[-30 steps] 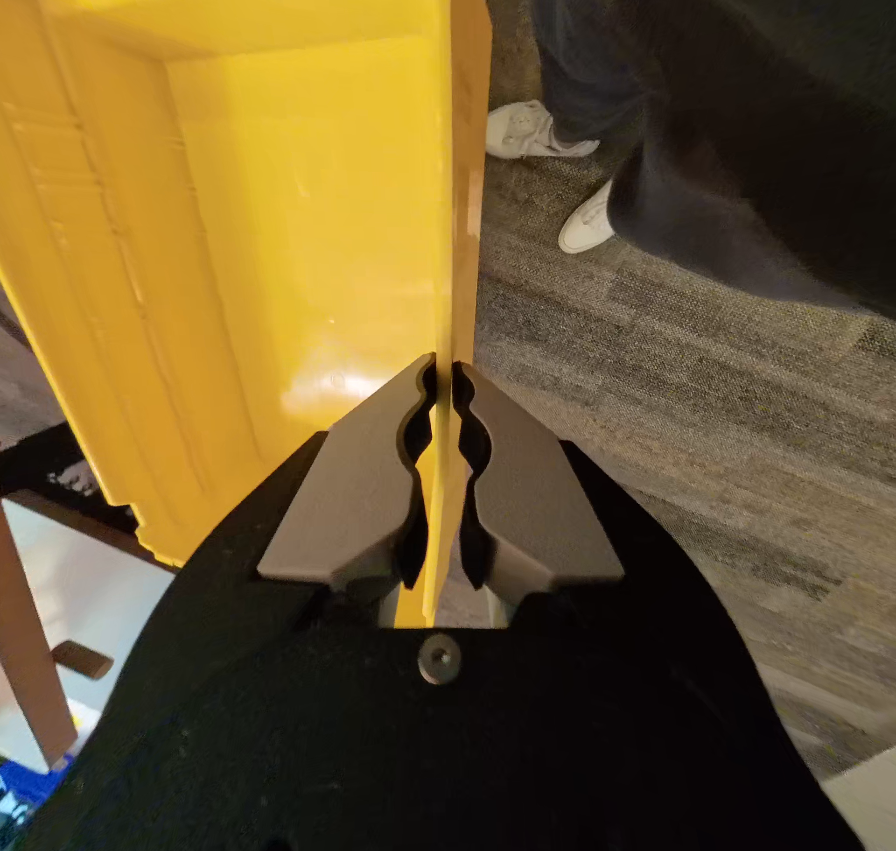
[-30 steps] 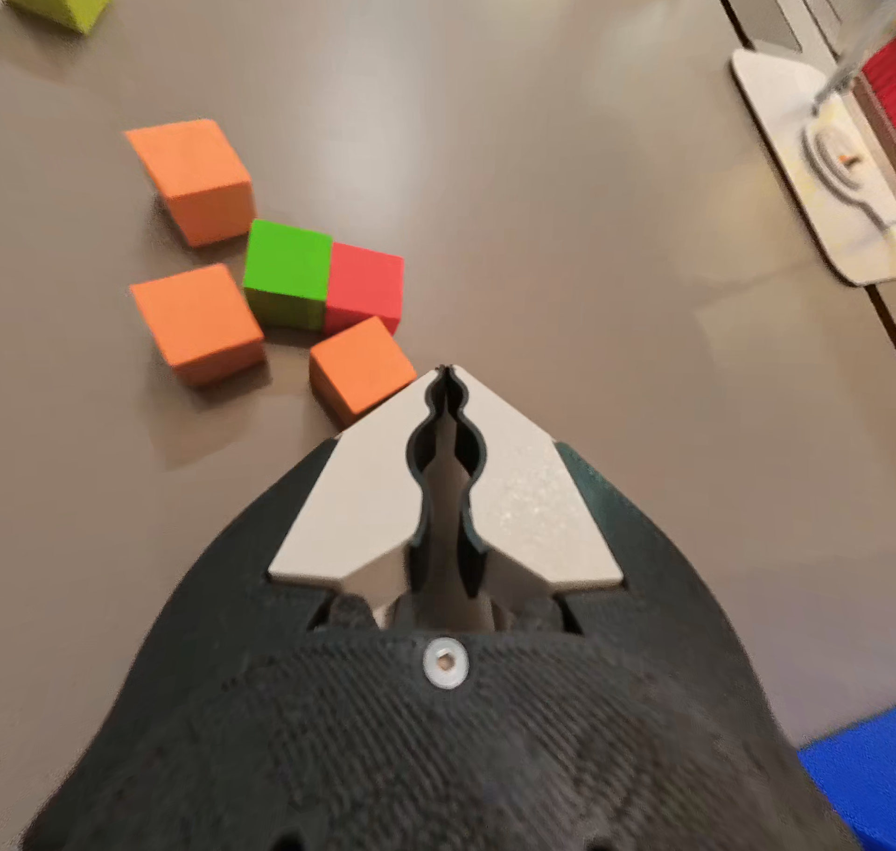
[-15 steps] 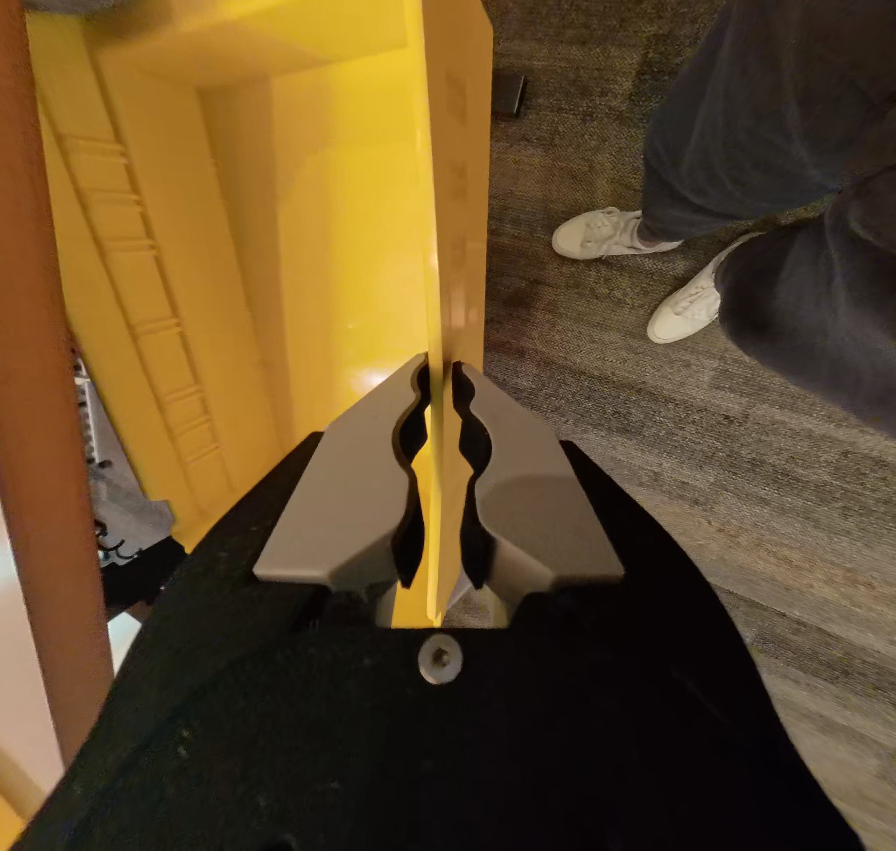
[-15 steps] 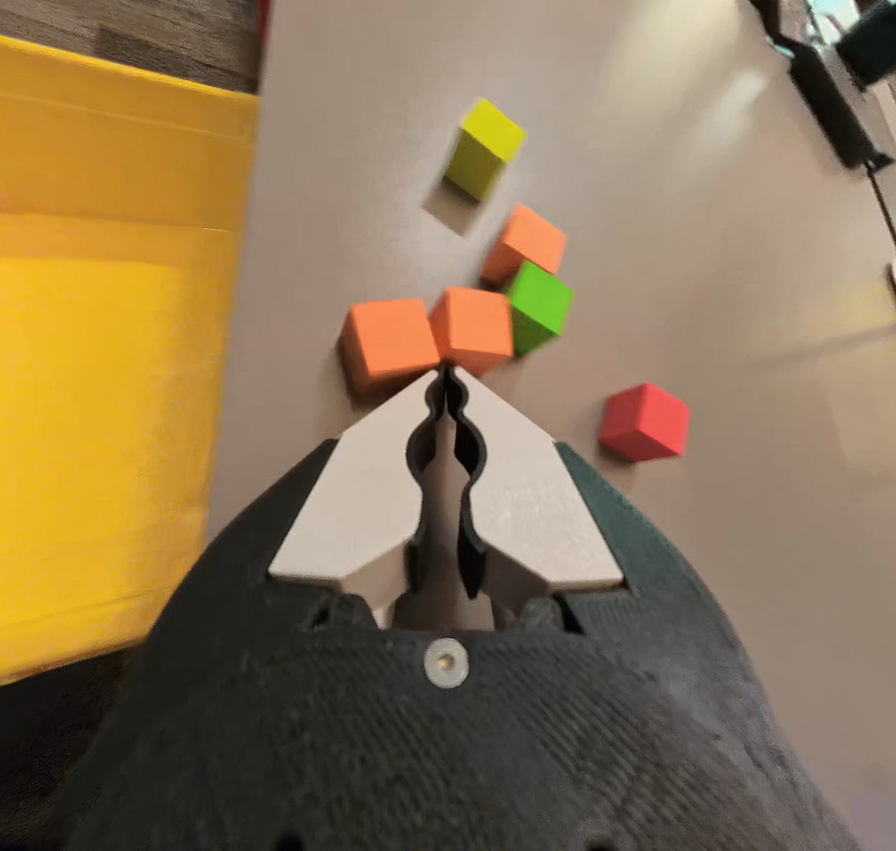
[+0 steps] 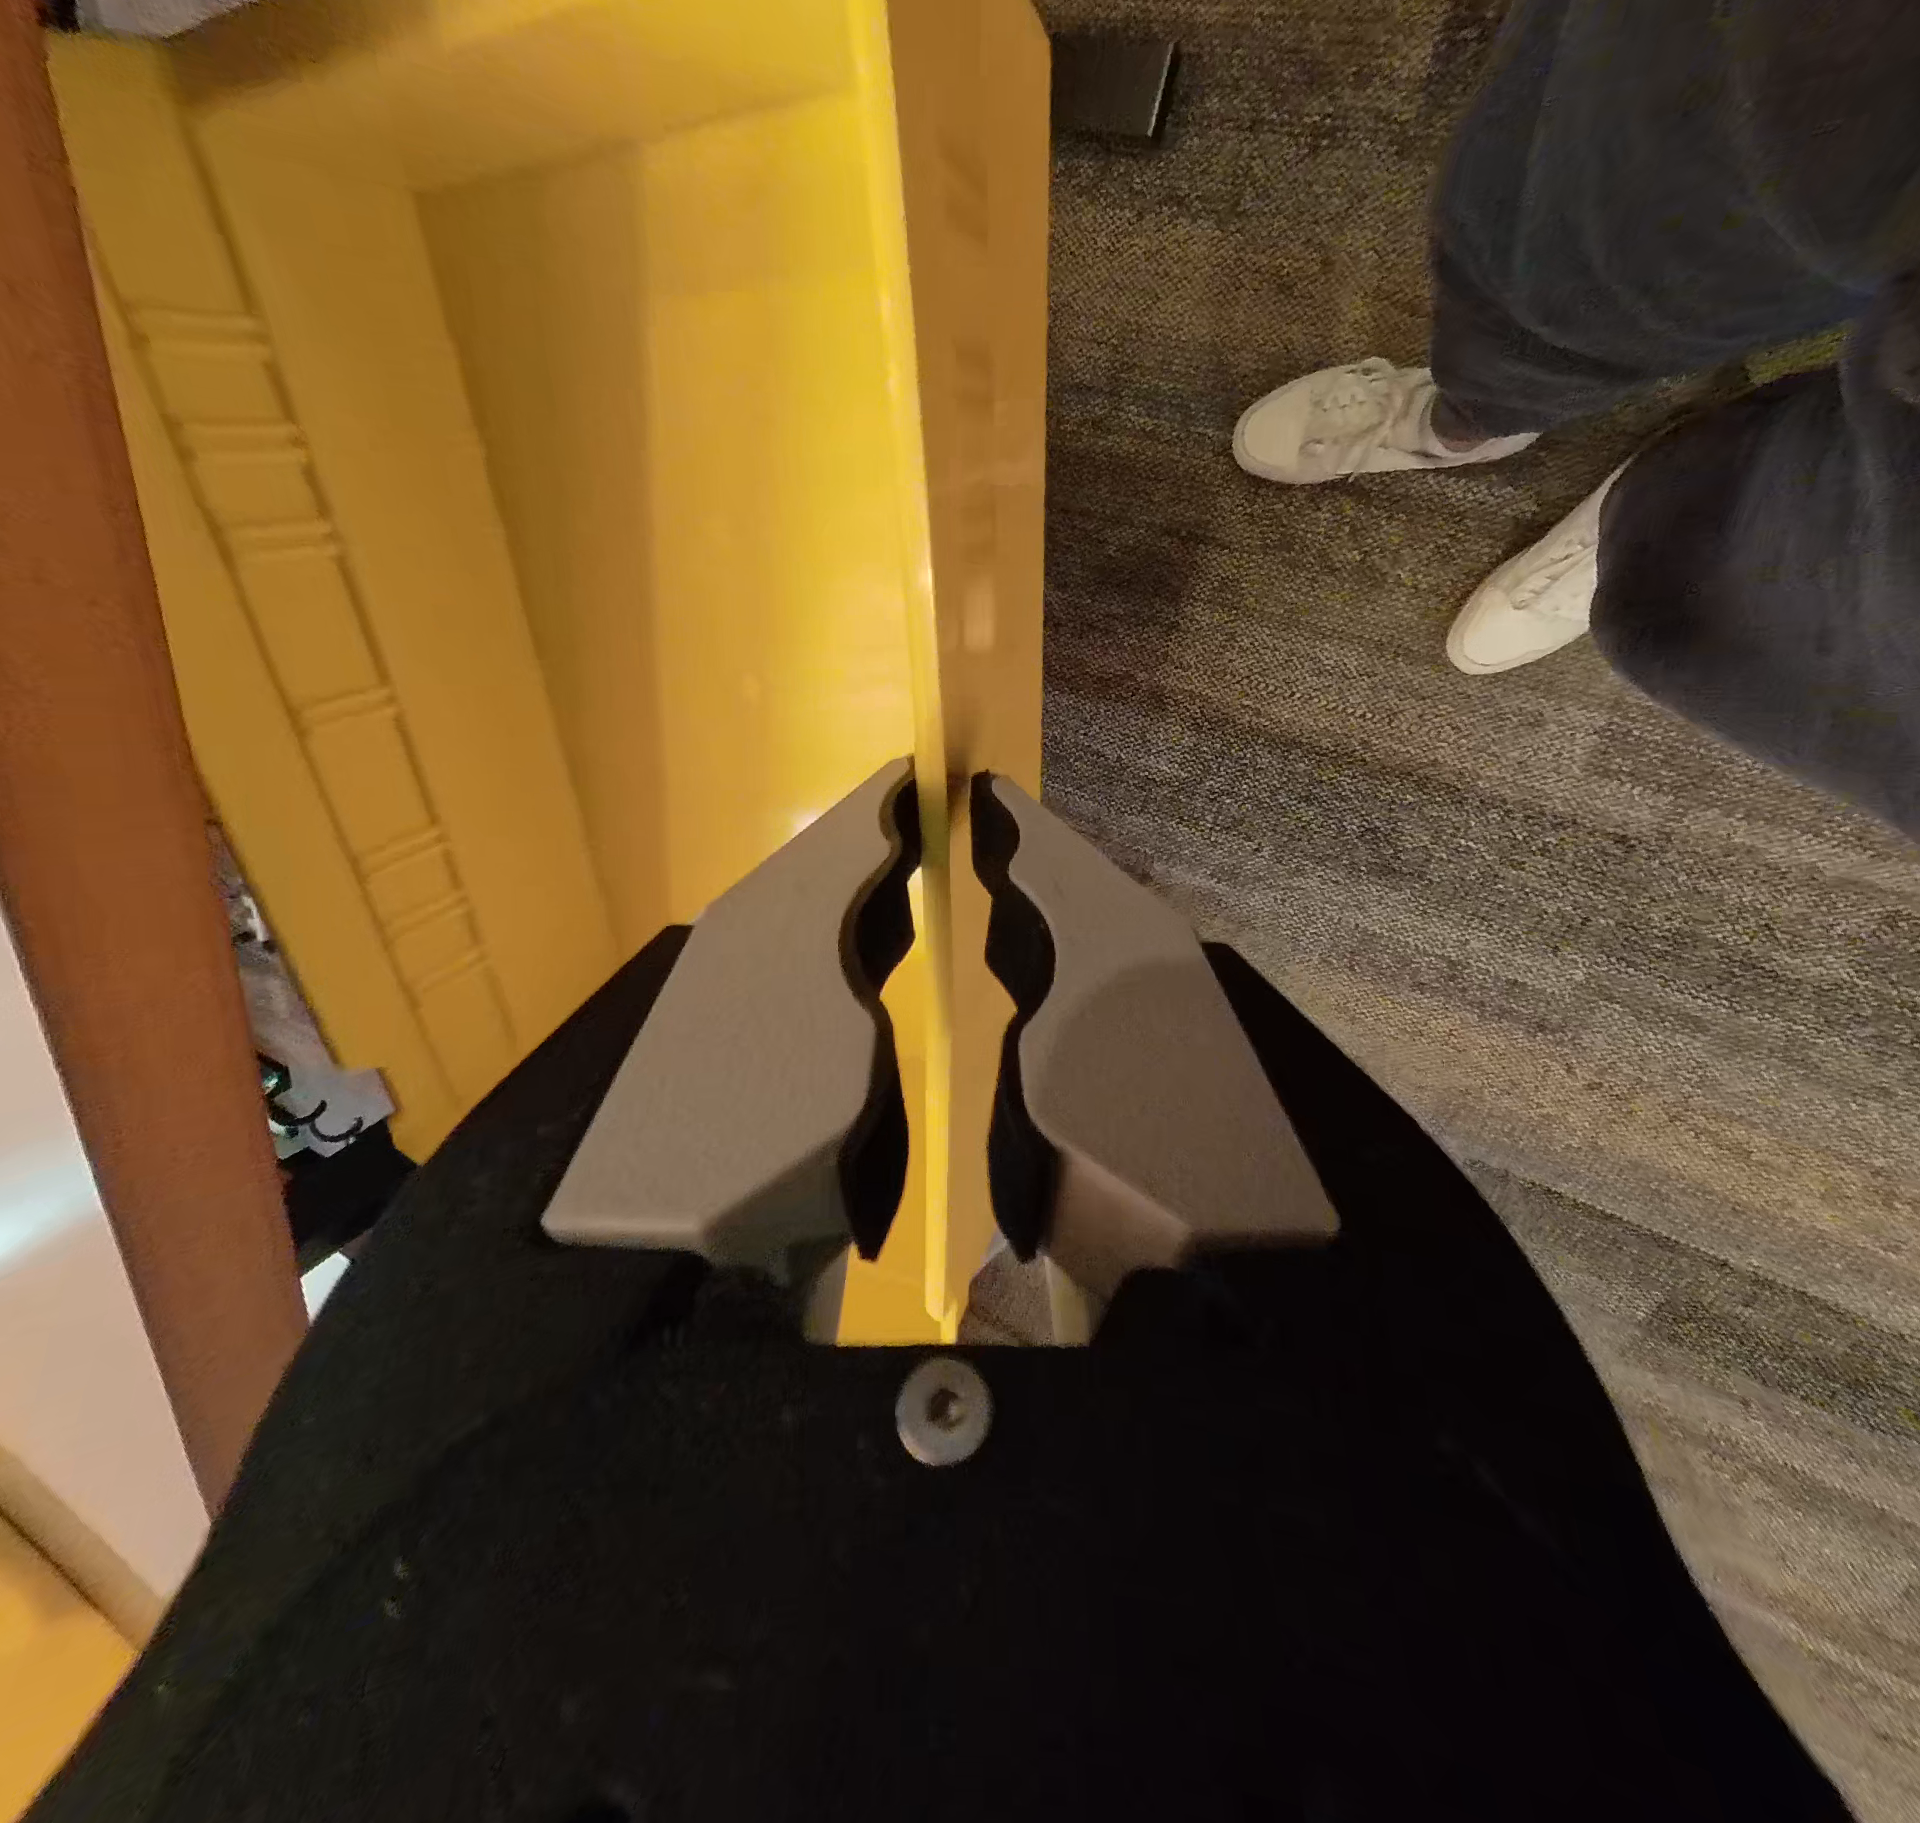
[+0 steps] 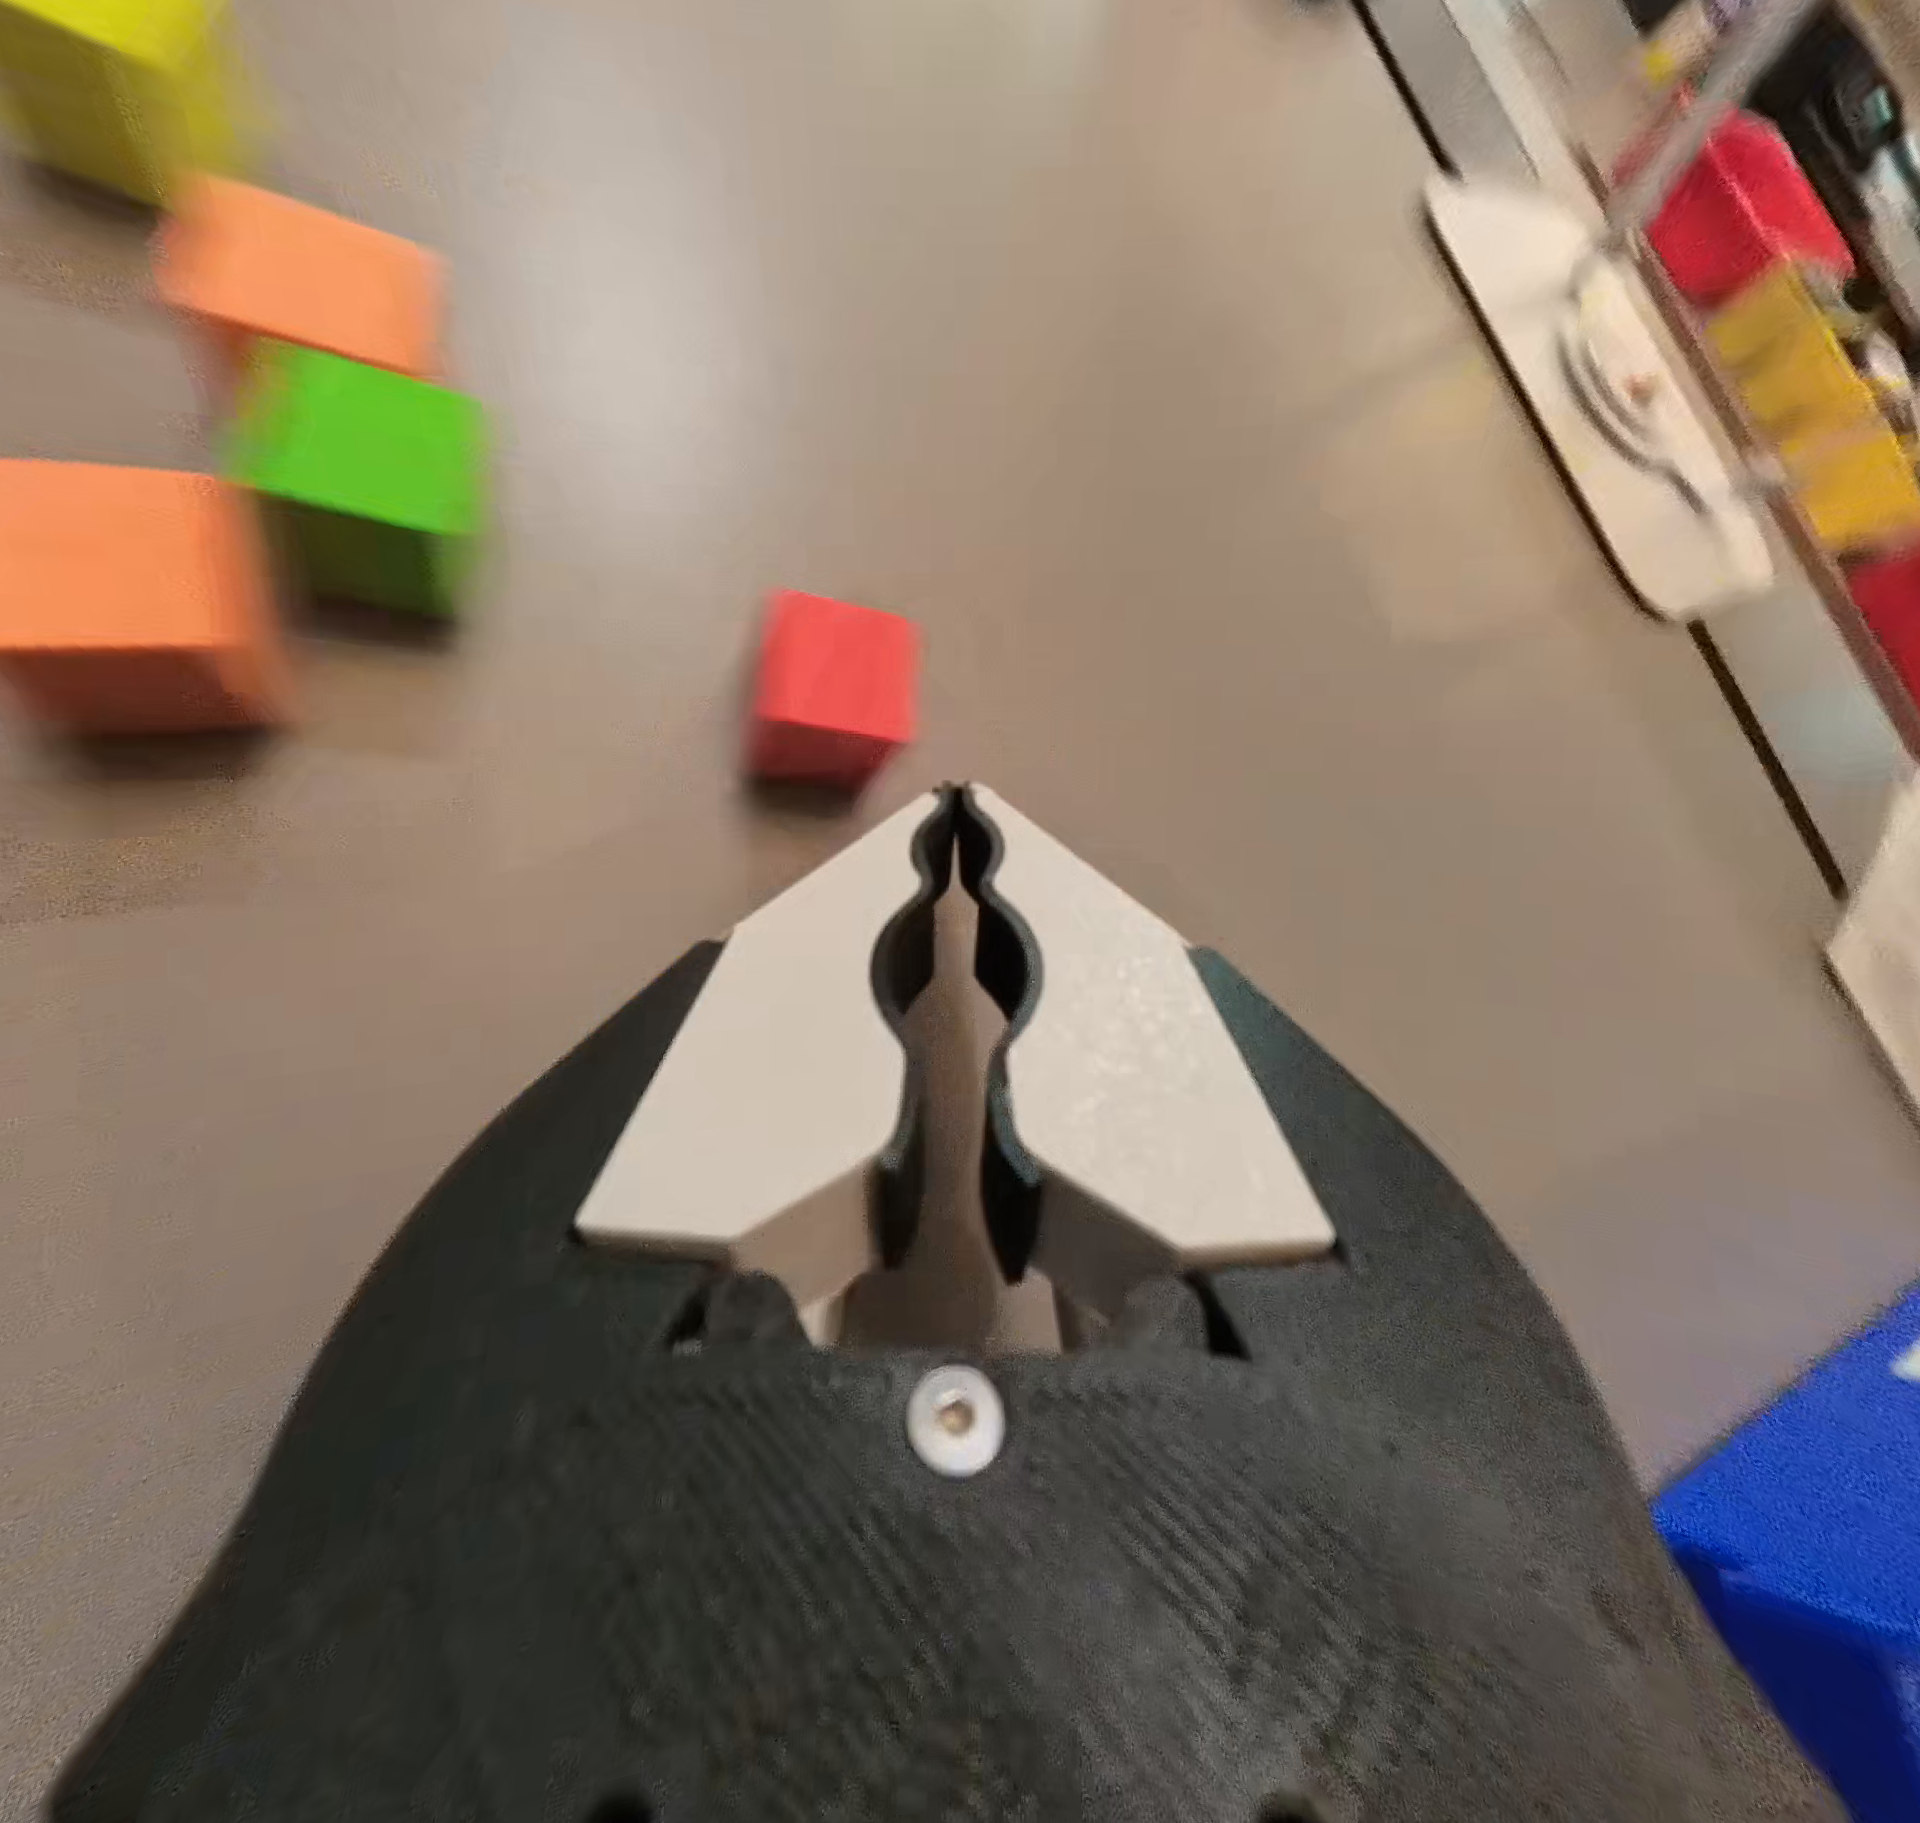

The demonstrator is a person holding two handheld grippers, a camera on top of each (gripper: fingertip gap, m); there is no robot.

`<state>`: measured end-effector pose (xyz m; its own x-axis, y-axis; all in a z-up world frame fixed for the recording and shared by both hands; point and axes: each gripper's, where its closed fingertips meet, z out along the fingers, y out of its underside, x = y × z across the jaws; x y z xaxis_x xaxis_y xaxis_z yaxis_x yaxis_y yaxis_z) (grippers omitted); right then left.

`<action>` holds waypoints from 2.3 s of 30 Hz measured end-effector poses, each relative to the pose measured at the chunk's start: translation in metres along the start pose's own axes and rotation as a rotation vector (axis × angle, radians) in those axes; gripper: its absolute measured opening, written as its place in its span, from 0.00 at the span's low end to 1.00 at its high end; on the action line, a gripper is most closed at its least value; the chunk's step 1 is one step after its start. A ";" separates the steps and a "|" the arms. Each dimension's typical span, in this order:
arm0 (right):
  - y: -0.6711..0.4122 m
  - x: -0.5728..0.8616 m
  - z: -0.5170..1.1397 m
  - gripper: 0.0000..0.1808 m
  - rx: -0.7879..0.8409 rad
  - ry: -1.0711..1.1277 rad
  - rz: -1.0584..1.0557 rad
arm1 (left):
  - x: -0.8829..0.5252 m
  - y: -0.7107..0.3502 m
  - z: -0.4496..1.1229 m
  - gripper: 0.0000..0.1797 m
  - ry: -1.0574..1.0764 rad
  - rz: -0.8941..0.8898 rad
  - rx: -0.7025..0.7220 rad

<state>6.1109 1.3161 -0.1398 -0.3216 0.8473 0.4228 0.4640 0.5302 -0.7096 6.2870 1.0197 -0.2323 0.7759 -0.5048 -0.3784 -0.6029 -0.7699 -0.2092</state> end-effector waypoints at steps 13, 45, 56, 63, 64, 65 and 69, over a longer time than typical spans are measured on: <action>-0.046 -0.092 0.008 0.00 0.143 -0.344 -0.241 | -0.016 -0.004 0.009 0.03 0.010 -0.103 0.028; -0.039 0.020 0.064 0.00 0.068 0.138 -0.285 | -0.016 0.000 0.008 0.04 0.005 -0.138 0.040; -0.108 -0.084 0.088 0.00 0.422 0.060 -1.089 | -0.009 0.006 0.004 0.05 -0.002 -0.119 -0.001; -0.122 -0.163 0.055 0.00 0.614 -0.035 -1.282 | -0.008 0.015 0.003 0.04 -0.023 -0.098 -0.044; -0.124 -0.173 0.050 0.00 0.631 -0.044 -1.293 | -0.008 0.017 0.003 0.04 -0.026 -0.100 -0.048; -0.125 -0.182 0.044 0.00 0.649 -0.051 -1.303 | -0.009 0.017 0.003 0.04 -0.028 -0.103 -0.049; -0.131 -0.224 0.018 0.00 0.726 -0.077 -1.336 | -0.011 0.018 0.001 0.05 -0.035 -0.114 -0.045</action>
<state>6.1075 1.0562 -0.1518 -0.2158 -0.2411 0.9462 -0.6791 0.7334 0.0320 6.2668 1.0120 -0.2331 0.8317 -0.3993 -0.3859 -0.5013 -0.8388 -0.2125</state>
